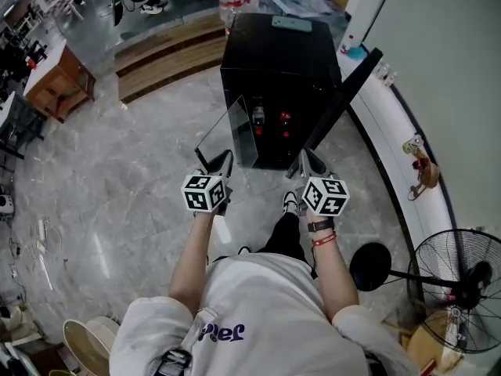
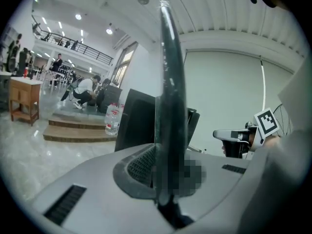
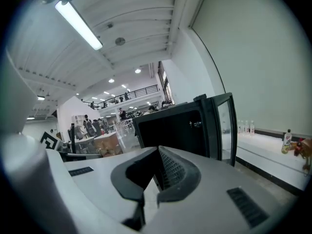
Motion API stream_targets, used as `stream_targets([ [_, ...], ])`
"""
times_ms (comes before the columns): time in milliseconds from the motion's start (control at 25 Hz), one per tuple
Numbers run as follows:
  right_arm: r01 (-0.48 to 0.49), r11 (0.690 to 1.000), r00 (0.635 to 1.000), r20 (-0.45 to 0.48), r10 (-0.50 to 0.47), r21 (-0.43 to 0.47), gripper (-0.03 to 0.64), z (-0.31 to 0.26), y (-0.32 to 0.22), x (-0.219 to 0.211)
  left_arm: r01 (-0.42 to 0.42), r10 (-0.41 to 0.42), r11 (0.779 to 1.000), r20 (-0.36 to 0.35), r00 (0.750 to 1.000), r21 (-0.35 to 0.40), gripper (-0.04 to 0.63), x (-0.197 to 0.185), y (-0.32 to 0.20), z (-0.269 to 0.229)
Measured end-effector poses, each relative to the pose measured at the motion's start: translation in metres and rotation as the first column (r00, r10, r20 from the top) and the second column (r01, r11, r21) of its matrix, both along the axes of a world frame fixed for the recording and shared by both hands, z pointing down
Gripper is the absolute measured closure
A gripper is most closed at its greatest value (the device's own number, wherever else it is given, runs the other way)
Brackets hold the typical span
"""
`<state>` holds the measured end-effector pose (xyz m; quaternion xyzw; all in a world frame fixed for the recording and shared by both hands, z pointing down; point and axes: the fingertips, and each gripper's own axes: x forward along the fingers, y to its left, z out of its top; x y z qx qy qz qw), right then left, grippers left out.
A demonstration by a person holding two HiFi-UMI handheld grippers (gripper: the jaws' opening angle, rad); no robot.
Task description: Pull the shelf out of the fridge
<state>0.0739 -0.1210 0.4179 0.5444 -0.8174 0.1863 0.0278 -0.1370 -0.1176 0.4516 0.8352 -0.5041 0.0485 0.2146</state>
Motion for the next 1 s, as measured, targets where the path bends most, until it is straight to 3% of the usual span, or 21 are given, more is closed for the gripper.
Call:
stream_targets([
  [200, -0.008, 0.999, 0.999, -0.038, 0.01, 0.047, 0.607, -0.018, 0.004, -0.003, 0.016, -0.021, 0.997, 0.066, 0.998, 0.073, 0.569, -0.008, 0.006, -0.028],
  [600, -0.014, 0.991, 0.992, -0.125, 0.031, 0.132, 0.607, -0.048, 0.014, -0.005, 0.031, -0.056, 0.979, 0.123, 0.991, 0.2, 0.569, -0.008, 0.019, -0.077],
  [1000, -0.027, 0.985, 0.989, -0.14, 0.051, 0.168, 0.607, -0.055, 0.023, 0.005, 0.034, -0.069, 0.969, 0.135, 0.988, 0.245, 0.569, 0.006, 0.023, -0.089],
])
